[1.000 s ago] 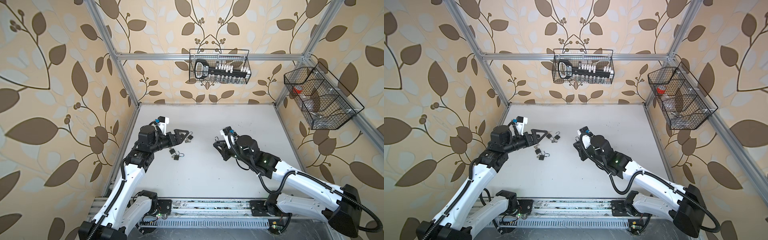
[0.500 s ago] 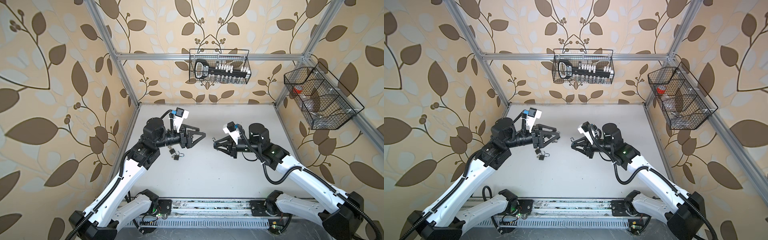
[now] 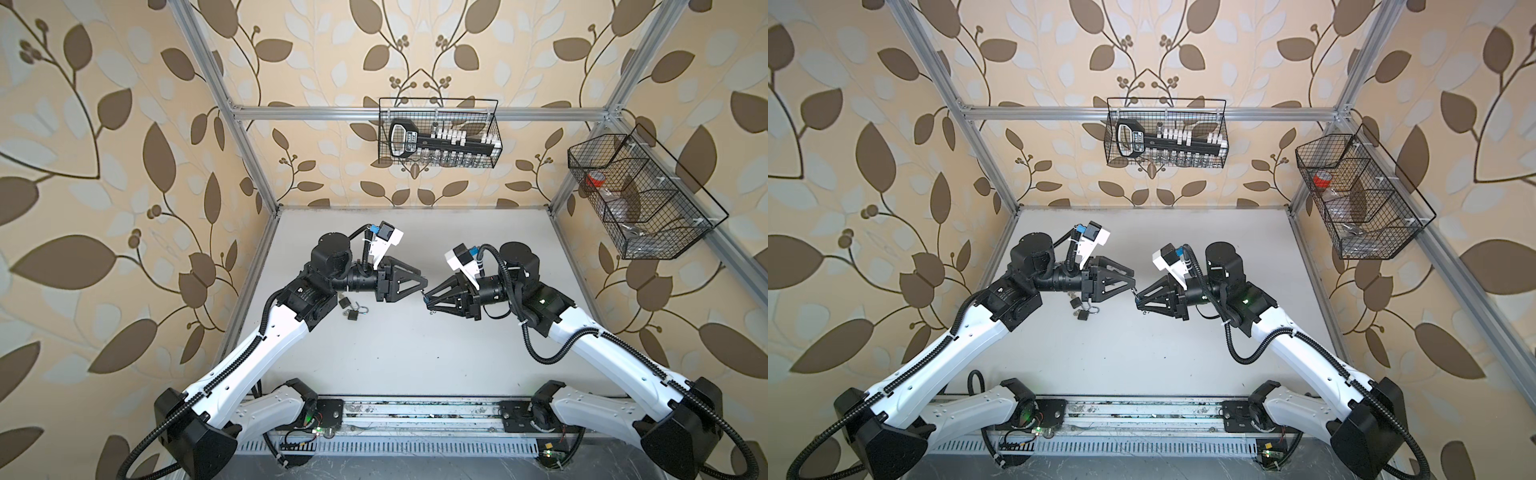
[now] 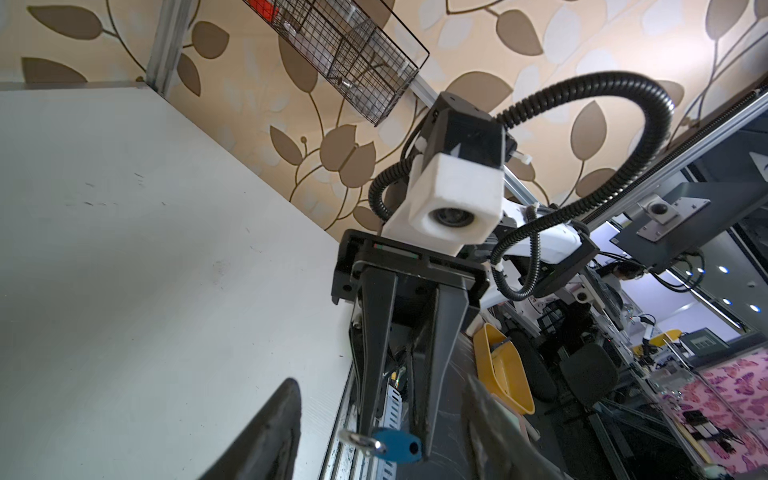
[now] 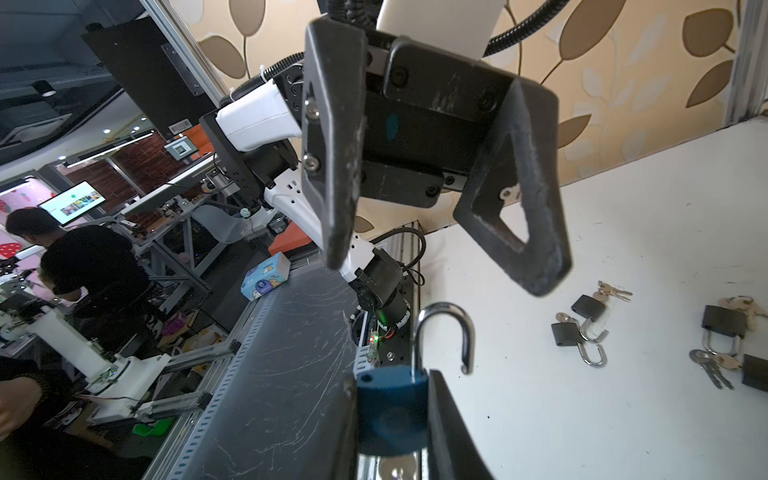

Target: Lock with the key

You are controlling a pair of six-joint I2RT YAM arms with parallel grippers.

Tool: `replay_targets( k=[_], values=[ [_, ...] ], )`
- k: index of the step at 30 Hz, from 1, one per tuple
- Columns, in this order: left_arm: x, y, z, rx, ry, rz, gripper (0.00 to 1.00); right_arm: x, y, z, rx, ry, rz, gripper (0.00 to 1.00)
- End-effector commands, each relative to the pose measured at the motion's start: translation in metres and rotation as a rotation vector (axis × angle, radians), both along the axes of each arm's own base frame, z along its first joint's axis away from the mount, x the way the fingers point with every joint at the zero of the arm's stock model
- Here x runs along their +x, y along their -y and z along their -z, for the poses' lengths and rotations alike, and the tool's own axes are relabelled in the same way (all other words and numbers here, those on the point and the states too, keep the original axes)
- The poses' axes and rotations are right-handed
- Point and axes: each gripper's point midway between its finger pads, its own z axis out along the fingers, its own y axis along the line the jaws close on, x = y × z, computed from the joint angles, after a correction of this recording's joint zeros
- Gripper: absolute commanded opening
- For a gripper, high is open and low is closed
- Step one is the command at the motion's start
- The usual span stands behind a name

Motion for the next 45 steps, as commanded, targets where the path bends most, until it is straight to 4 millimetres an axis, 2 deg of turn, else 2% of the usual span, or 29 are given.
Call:
replay_targets(
  k=[1, 5, 13, 18, 25, 37, 39, 40, 41, 44, 45],
  values=[
    [-0.017, 0.006, -0.029, -0.063, 0.095, 0.100, 0.59, -0.008, 0.000, -0.024, 0.051, 0.033, -0.057, 0.00],
    [-0.020, 0.011, -0.027, -0.074, 0.087, 0.135, 0.56, -0.005, 0.000, -0.027, 0.052, 0.032, -0.040, 0.00],
    [-0.028, 0.010, -0.025, -0.075, 0.076, 0.165, 0.40, 0.009, 0.011, -0.027, 0.045, 0.026, 0.055, 0.00],
    [-0.030, 0.007, -0.028, -0.075, 0.086, 0.147, 0.33, 0.011, 0.017, -0.027, 0.048, 0.027, 0.081, 0.00],
    [-0.026, 0.006, -0.031, -0.081, 0.092, 0.114, 0.31, 0.007, 0.016, -0.024, 0.041, 0.010, 0.054, 0.00],
    [-0.019, 0.011, -0.026, -0.067, 0.067, 0.113, 0.18, 0.007, 0.017, -0.026, 0.044, 0.016, 0.060, 0.00],
    [-0.018, 0.011, -0.026, -0.060, 0.066, 0.106, 0.12, 0.007, 0.017, -0.026, 0.043, 0.016, 0.059, 0.00],
    [-0.017, 0.011, -0.024, -0.055, 0.063, 0.101, 0.03, 0.006, 0.017, -0.026, 0.044, 0.018, 0.058, 0.00],
    [-0.016, 0.011, -0.024, -0.052, 0.060, 0.096, 0.00, 0.006, 0.017, -0.026, 0.044, 0.020, 0.057, 0.00],
    [-0.014, 0.011, -0.025, -0.050, 0.046, 0.083, 0.00, 0.003, 0.018, -0.029, 0.058, 0.047, 0.047, 0.00],
    [-0.013, 0.011, -0.028, -0.055, 0.040, 0.076, 0.00, 0.003, 0.020, -0.032, 0.065, 0.063, 0.059, 0.15]
  ],
)
